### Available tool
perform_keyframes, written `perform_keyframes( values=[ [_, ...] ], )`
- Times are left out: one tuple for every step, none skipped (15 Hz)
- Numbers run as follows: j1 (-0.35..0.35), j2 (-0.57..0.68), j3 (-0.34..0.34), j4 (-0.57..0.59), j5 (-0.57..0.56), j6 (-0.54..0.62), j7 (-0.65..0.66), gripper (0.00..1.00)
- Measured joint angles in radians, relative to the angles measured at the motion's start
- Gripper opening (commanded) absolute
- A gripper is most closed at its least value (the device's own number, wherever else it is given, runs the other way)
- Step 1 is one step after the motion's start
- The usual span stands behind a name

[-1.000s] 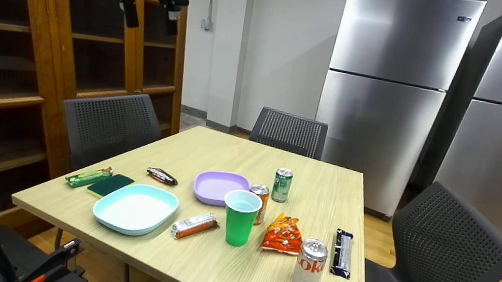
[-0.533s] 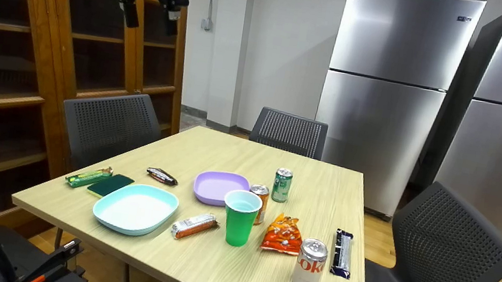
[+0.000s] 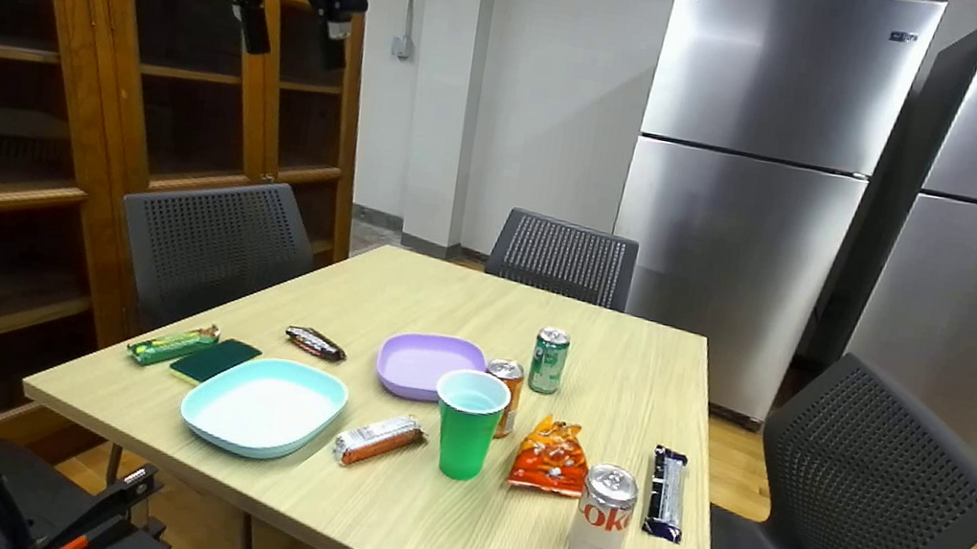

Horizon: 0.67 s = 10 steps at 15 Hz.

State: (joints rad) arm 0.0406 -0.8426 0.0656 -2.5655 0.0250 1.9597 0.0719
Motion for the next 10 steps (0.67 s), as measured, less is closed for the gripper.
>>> perform_keyframes(
  values=[
    [0.000, 0.002, 0.000, 0.000, 0.000, 0.000, 0.000, 1.00],
    [0.000, 0.005, 0.000, 0.000, 0.000, 0.000, 0.000, 1.00],
    [0.000, 0.010, 0.000, 0.000, 0.000, 0.003, 0.001, 1.00],
    [0.000, 0.016, 0.000, -0.001, 0.000, 0.017, 0.007, 1.00],
    [0.000, 0.024, 0.000, -0.004, 0.000, 0.040, 0.014, 1.00],
    [-0.001, 0.035, 0.000, -0.009, 0.001, 0.071, 0.025, 1.00],
    [-0.002, 0.049, 0.000, -0.018, 0.001, 0.111, 0.038, 1.00],
    [-0.005, 0.064, 0.000, -0.027, 0.001, 0.152, 0.049, 1.00],
    [-0.008, 0.081, 0.000, -0.037, 0.001, 0.196, 0.061, 1.00],
    [-0.011, 0.099, 0.000, -0.048, 0.004, 0.240, 0.073, 1.00]
  ],
)
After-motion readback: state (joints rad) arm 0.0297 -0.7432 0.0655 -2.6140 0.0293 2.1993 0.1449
